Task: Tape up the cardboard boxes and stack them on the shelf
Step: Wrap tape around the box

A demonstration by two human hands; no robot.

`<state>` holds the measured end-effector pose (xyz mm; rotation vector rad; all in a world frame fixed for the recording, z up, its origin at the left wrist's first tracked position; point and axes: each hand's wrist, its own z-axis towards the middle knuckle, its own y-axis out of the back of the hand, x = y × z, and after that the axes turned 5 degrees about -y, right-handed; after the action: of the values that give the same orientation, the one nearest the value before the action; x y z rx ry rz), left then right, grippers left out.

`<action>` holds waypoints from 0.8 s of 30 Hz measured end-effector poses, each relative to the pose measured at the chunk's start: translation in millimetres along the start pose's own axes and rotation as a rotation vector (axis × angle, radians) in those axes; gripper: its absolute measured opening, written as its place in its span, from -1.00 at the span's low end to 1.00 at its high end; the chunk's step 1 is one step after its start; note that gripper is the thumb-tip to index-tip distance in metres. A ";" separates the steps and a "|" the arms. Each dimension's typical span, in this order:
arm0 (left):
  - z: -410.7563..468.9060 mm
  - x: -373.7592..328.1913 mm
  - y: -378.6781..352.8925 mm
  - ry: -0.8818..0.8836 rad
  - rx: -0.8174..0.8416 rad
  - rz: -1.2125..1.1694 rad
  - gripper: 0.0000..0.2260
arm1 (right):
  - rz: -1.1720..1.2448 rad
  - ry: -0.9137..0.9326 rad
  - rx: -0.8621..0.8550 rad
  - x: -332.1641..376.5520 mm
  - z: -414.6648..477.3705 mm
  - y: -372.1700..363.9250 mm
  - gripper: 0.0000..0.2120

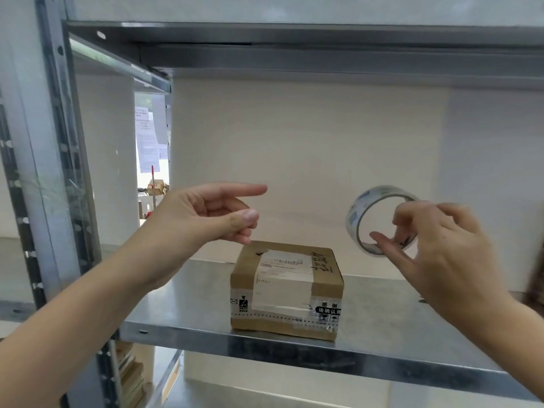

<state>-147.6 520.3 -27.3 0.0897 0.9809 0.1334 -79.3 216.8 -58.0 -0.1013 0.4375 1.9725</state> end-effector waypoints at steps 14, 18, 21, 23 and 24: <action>21.4 28.7 9.0 0.160 0.002 0.296 -0.89 | 0.792 -0.630 0.616 -15.4 2.2 -50.8 -0.89; 24.8 40.6 20.6 0.171 -0.008 0.297 -0.92 | 1.053 -0.623 0.697 -23.7 25.6 -25.7 -0.53; 27.1 43.2 28.9 0.242 0.016 0.114 -0.91 | 1.187 -0.593 0.737 -24.0 42.7 -27.1 -0.23; 28.4 47.5 33.4 0.317 0.014 -0.005 -0.87 | 1.219 -0.686 0.786 -16.3 51.2 -34.6 -0.23; 28.1 50.2 34.9 0.350 0.009 -0.036 -0.88 | 1.177 -0.709 0.793 -12.0 55.3 -38.9 -0.30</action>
<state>-99.1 562.1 -48.3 0.0573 1.3313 0.1135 -32.5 240.1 -13.5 1.6230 0.8638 2.5262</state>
